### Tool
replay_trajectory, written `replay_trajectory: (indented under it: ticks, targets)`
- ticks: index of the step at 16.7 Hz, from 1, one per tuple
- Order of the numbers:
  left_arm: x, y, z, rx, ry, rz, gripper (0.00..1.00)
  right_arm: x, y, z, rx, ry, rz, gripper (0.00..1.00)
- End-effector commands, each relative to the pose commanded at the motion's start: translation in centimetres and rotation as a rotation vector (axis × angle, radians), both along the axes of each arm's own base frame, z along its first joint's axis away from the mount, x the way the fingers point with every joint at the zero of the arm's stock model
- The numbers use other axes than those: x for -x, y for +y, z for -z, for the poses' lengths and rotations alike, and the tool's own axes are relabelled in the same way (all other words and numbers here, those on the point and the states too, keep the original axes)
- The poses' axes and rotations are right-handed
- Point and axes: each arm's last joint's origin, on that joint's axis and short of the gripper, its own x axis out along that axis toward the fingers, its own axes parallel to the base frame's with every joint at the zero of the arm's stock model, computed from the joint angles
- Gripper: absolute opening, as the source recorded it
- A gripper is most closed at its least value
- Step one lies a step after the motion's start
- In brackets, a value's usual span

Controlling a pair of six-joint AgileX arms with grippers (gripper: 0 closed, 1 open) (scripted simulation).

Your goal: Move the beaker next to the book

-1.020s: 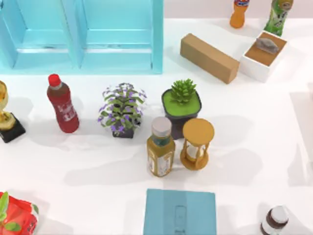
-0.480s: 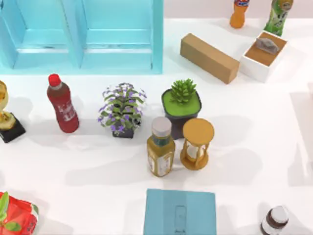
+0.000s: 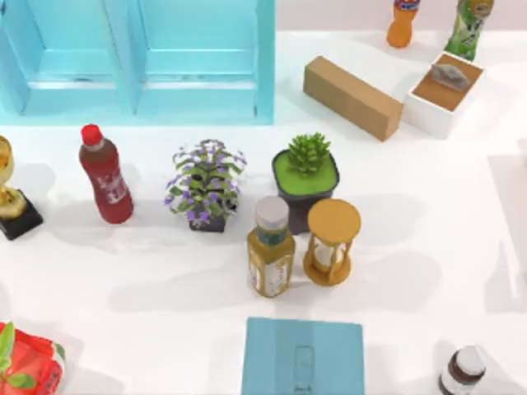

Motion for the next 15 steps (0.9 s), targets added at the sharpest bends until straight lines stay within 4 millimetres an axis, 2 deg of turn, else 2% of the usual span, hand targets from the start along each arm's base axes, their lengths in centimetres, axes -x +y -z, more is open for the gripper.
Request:
replay_trajectory:
  ticks: [4, 7, 10, 15]
  targets:
    - [-1.8, -2.1, -2.4, -0.004, -0.087, -0.102, 0.00, 0.0, 0.0, 0.0, 0.000, 0.000, 0.000, 1.00]
    - [-3.6, -5.2, -4.8, 0.026, -0.169, -0.235, 0.00, 0.0, 0.0, 0.0, 0.000, 0.000, 0.000, 1.00]
    - [-5.4, -9.7, -7.1, 0.102, -0.227, -0.406, 0.00, 0.0, 0.0, 0.0, 0.000, 0.000, 0.000, 1.00]
    - [-6.5, -19.4, -9.6, 0.280, -0.188, -0.750, 0.00, 0.0, 0.0, 0.0, 0.000, 0.000, 0.000, 1.00]
